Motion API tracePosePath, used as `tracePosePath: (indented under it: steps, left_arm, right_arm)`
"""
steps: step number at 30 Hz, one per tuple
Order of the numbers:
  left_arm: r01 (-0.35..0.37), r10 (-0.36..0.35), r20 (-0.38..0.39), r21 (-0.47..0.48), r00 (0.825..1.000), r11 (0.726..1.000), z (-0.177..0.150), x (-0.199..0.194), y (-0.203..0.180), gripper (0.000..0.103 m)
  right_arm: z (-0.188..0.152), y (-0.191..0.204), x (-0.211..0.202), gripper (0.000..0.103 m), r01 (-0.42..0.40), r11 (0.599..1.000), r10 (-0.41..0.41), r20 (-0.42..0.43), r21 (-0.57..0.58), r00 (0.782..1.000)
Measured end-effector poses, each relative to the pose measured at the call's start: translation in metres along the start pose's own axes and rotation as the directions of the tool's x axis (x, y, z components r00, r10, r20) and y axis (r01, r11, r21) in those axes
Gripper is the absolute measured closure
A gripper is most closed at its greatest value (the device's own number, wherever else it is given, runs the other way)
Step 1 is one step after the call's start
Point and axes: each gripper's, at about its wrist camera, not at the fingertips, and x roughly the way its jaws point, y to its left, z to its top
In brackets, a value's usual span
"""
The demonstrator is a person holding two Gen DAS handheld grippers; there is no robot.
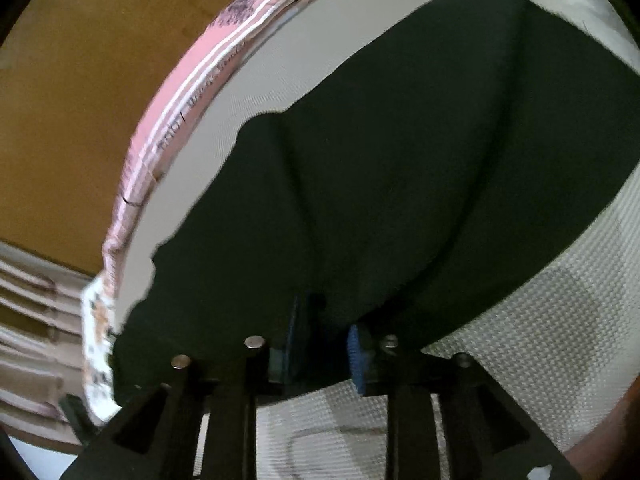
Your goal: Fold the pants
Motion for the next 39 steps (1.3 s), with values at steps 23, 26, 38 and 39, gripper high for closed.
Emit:
tracePosePath:
  steps: [23,26,38,39]
  left_arm:
    - [0.203,-0.202,-0.068,0.576,0.977,0.792,-0.01,0.036,-0.244,0.064]
    - [0.225,-0.21,-0.1,0.627,0.973,0.746,-0.02,0.05,-0.279,0.064]
    - [0.243,-0.215,-0.129,0.693,0.968,0.678,-0.033,0.087,-0.349,0.064]
    - [0.244,-0.214,-0.132,0.696,0.968,0.675,-0.033,0.09,-0.352,0.064]
  right_arm:
    - [0.059,-0.056,-0.014,0.076,-0.069,0.983,0.056,0.079,0.172,0.995]
    - [0.067,-0.066,-0.015,0.076,-0.087,0.977,0.07,0.088,0.194,0.994]
    - [0.105,-0.08,-0.021,0.08,-0.122,0.971,0.109,0.078,0.203,0.991]
    - [0.108,-0.079,-0.022,0.091,-0.123,0.974,0.11,0.077,0.19,0.991]
